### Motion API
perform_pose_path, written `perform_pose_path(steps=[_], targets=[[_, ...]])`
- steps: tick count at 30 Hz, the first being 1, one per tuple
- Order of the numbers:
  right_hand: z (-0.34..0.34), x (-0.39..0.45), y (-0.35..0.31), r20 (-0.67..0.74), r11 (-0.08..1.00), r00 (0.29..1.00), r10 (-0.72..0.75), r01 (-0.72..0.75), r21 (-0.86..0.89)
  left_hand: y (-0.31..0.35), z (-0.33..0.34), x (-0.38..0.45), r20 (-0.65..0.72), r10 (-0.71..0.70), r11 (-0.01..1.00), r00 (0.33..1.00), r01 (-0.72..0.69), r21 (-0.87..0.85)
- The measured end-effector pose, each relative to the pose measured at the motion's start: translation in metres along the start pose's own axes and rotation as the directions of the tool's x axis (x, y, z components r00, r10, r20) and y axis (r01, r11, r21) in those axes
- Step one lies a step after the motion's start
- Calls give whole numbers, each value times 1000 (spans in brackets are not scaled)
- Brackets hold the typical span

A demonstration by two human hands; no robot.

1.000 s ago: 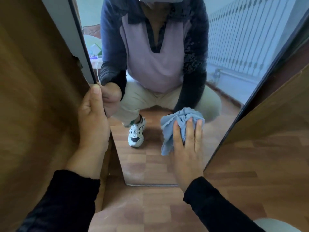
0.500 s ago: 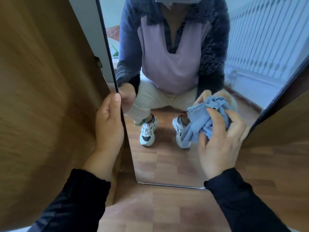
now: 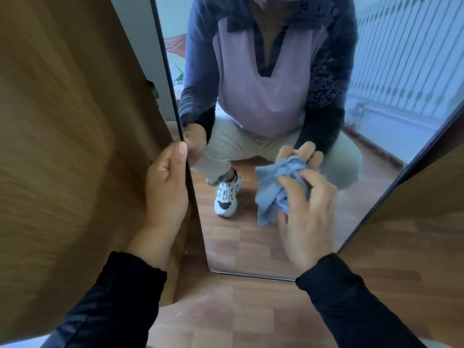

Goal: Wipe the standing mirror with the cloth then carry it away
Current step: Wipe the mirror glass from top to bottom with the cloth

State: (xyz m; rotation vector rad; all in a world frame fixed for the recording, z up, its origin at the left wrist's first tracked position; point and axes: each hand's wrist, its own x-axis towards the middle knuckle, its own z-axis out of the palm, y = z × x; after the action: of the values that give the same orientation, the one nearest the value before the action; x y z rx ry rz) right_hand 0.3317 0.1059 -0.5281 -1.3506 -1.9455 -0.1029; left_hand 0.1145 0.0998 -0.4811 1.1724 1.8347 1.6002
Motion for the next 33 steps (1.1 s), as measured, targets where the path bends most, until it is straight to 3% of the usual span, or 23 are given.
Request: perform_pose_path(steps=[7,12,16,22,28,33], targets=[[-17,19,-7,-80,978,988,133,-118,172,6,-2,-2,30,-9,998,1000,11,-69],[-8,15,-3,-52,999,998,-42,43,28,4,-2,-1,12,-73,992,997,74,-100],[7,2,-6,-4,994,995,-101,101,-29,3,-4,-3,36,-85,993,996,88,-84],[13,-12,-20,102,998,994,-44,48,-39,-6,-8,-9,107,-203,971,973,214,-104],[6,-14,-20,192,996,978,-80,86,-21,0,-5,-9,94,-201,976,975,208,-71],[4,1,-21,66,997,996,-66,64,32,-3,-3,-8,94,-171,979,981,180,-94]])
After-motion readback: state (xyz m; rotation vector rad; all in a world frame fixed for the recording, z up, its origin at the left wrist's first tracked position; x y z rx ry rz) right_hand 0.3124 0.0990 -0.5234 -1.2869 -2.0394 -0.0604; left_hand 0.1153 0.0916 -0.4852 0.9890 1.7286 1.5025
